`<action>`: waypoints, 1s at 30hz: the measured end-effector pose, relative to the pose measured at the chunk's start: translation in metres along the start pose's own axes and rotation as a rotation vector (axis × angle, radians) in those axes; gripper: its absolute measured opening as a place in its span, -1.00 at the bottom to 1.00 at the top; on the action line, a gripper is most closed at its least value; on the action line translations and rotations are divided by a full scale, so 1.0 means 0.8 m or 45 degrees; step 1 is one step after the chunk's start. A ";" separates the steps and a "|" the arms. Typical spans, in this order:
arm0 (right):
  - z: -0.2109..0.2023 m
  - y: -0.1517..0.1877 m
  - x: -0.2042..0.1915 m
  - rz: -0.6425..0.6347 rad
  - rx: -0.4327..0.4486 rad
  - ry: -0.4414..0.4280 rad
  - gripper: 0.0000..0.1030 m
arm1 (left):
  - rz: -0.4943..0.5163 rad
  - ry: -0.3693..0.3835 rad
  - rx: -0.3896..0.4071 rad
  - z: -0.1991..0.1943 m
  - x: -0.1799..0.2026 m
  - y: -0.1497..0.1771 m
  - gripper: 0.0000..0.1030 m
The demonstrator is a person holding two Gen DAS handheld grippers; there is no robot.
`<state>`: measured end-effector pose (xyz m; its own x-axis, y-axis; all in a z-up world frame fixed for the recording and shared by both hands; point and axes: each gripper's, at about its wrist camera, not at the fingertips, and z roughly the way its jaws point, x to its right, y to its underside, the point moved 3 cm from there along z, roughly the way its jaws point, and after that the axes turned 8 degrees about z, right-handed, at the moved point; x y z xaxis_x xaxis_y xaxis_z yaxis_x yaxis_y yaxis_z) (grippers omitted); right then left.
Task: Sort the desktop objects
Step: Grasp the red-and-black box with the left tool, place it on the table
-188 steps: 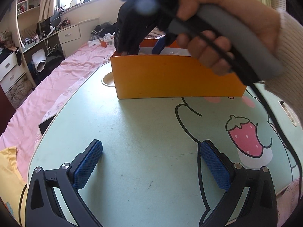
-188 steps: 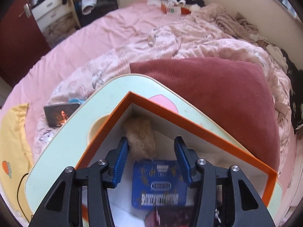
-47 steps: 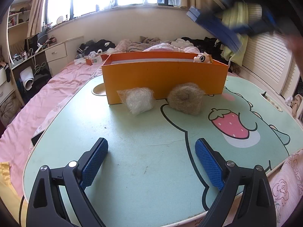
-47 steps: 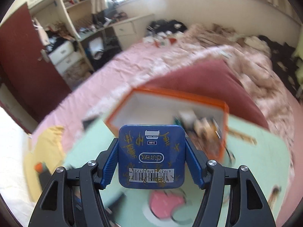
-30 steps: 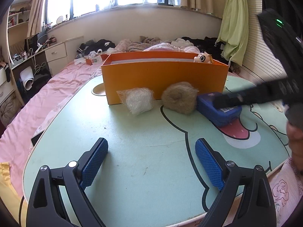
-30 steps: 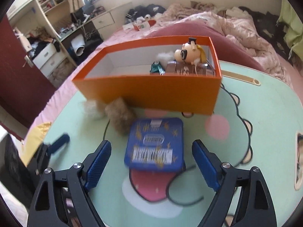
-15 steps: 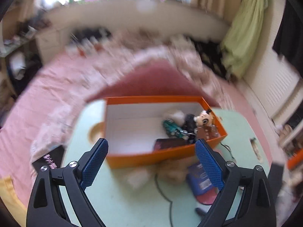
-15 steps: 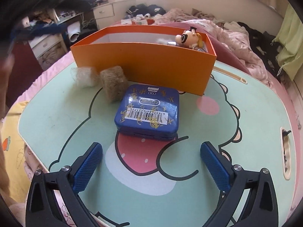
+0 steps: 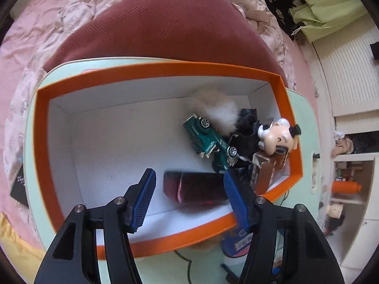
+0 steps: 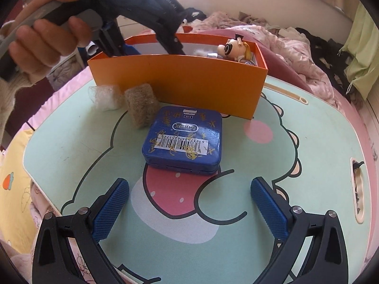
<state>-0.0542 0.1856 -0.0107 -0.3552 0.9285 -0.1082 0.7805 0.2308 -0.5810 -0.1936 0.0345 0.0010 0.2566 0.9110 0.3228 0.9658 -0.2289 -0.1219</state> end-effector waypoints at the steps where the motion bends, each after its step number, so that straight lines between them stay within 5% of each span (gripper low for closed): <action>1: -0.001 0.000 -0.001 -0.001 0.000 0.001 0.99 | 0.000 0.024 -0.014 0.004 0.000 -0.003 0.21; 4: -0.001 0.000 -0.001 0.000 0.000 0.000 0.99 | -0.069 0.144 -0.063 0.018 -0.008 -0.007 0.24; 12: -0.003 0.001 -0.001 -0.001 0.004 0.003 0.99 | -0.083 0.119 0.036 0.020 -0.015 -0.009 0.15; 14: -0.002 0.002 -0.002 -0.001 0.004 0.004 0.99 | -0.068 0.051 0.044 0.020 -0.018 -0.006 -0.20; 18: -0.001 0.001 -0.002 0.000 0.003 0.004 0.99 | -0.053 0.076 0.070 0.014 -0.027 0.001 -0.21; 26: -0.001 0.002 -0.002 0.002 0.004 0.004 0.99 | -0.037 0.210 0.440 -0.107 -0.045 0.039 -0.22; 30: -0.001 0.002 -0.001 0.003 0.005 0.005 0.99 | 0.016 0.152 0.557 -0.142 -0.045 0.099 -0.21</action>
<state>-0.0524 0.1855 -0.0104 -0.3512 0.9303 -0.1060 0.7792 0.2276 -0.5839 -0.1221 -0.0555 0.0861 0.2953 0.8572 0.4220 0.8628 -0.0496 -0.5031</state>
